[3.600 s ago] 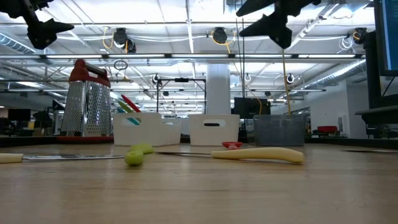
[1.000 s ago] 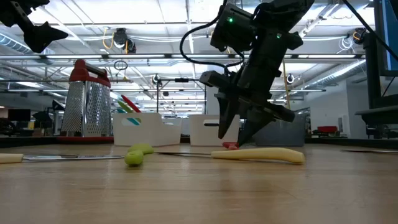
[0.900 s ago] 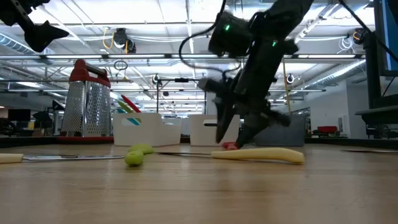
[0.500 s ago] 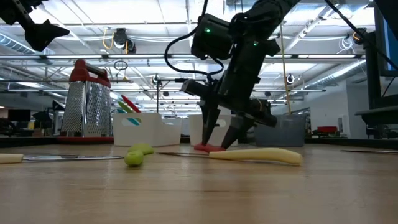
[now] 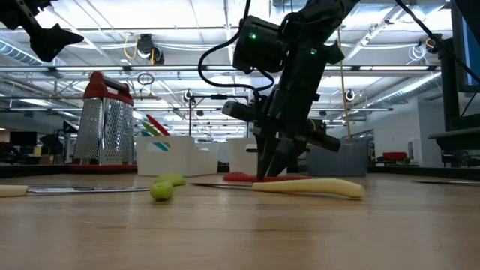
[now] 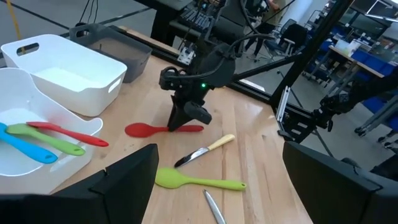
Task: Pick & Place Kitchen Items
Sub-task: Put the red serving spoon into the black bin
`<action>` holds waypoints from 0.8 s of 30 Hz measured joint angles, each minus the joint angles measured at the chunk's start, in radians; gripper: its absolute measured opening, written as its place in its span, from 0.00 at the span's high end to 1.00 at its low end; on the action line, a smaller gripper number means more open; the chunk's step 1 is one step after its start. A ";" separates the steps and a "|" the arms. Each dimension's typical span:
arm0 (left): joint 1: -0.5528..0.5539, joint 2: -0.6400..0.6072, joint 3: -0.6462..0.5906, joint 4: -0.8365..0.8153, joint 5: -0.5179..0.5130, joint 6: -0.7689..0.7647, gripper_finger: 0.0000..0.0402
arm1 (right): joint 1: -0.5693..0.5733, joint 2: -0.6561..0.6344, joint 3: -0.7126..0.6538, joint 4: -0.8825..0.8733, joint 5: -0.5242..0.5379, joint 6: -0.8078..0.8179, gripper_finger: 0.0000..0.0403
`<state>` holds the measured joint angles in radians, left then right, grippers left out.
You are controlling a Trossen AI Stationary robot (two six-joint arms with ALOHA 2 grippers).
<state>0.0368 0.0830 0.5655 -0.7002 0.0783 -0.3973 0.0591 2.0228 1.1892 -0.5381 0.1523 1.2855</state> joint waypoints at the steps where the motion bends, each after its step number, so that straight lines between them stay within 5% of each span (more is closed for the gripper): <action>1: 0.000 0.000 0.000 0.000 0.000 0.000 0.12 | 0.002 0.000 0.000 -0.001 0.003 0.001 0.92; 24: 0.000 0.000 0.000 -0.002 0.002 -0.004 0.12 | 0.010 -0.089 -0.007 -0.152 0.010 -0.052 1.00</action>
<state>0.0364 0.0826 0.5655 -0.7017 0.0801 -0.4009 0.0695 1.9336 1.1824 -0.6904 0.1620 1.2336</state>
